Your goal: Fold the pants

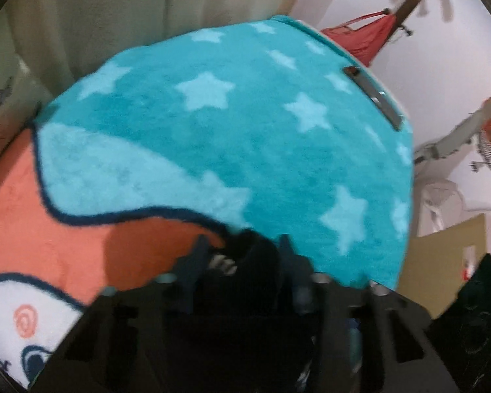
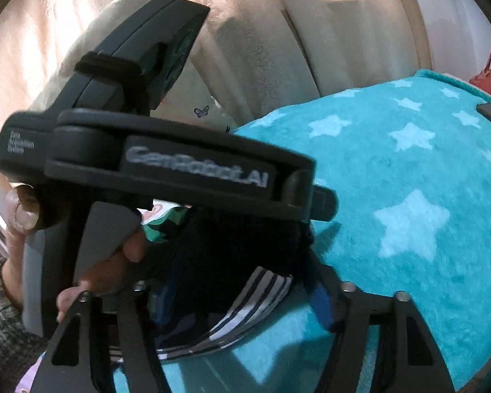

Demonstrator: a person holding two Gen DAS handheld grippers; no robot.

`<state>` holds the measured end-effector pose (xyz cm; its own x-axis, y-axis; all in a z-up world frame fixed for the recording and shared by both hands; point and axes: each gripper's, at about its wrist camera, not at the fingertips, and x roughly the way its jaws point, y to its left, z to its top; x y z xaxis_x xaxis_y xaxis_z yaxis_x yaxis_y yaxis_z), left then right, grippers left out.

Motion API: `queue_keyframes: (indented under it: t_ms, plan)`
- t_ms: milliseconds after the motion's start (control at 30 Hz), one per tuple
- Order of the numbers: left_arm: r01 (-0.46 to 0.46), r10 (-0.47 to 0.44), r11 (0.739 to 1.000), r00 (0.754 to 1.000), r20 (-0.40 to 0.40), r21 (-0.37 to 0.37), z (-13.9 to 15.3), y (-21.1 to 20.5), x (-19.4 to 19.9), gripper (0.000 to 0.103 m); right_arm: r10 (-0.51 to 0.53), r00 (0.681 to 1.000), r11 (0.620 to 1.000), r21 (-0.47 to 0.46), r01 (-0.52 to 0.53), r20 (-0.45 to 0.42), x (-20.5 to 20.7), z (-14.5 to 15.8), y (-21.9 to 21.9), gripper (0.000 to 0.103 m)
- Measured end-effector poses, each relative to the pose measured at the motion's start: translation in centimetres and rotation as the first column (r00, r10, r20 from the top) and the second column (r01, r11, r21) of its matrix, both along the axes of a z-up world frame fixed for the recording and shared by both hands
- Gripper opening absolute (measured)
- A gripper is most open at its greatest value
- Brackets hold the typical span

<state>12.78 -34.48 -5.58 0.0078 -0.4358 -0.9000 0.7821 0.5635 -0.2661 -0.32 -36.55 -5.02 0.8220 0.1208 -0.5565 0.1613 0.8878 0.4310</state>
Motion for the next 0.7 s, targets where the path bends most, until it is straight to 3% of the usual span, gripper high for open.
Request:
queue_keyframes:
  t_ms: [100, 133, 233, 433, 533, 700]
  plan:
    - [-0.011, 0.011, 1.000, 1.000, 0.004, -0.028, 0.7, 0.9, 0.1, 0.019, -0.033, 0.999, 0.999, -0.011, 0.033, -0.009, 0.1, -0.2, -0.2, 0.028]
    - [-0.020, 0.020, 0.999, 1.000, 0.004, -0.042, 1.1, 1.3, 0.1, 0.019, -0.031, 1.000, 1.000, 0.001, 0.031, -0.007, 0.0, -0.1, -0.3, 0.026]
    - [-0.050, 0.053, 0.994, 0.998, 0.023, -0.096, 3.1, 2.8, -0.3, 0.019, -0.019, 1.000, 1.000, 0.009, 0.019, 0.011, -0.2, 0.7, -0.2, 0.024]
    - [-0.174, 0.184, 0.963, 0.983, 0.028, -0.204, 5.9, 8.9, -0.8, 0.019, 0.046, 0.996, 0.995, -0.091, -0.040, 0.074, -0.9, 3.8, 3.0, 0.024]
    - [-0.265, 0.276, 0.934, 0.961, 0.017, -0.238, 5.7, 12.9, -1.0, 0.019, 0.130, 0.987, 0.985, -0.124, -0.119, 0.089, -0.4, 4.6, 5.7, 0.024]
    - [-0.427, 0.435, 0.868, 0.900, -0.025, -0.255, 4.0, 19.2, -1.4, 0.026, 0.264, 0.962, 0.955, -0.159, -0.250, 0.072, 0.9, 4.2, 9.8, 0.024]
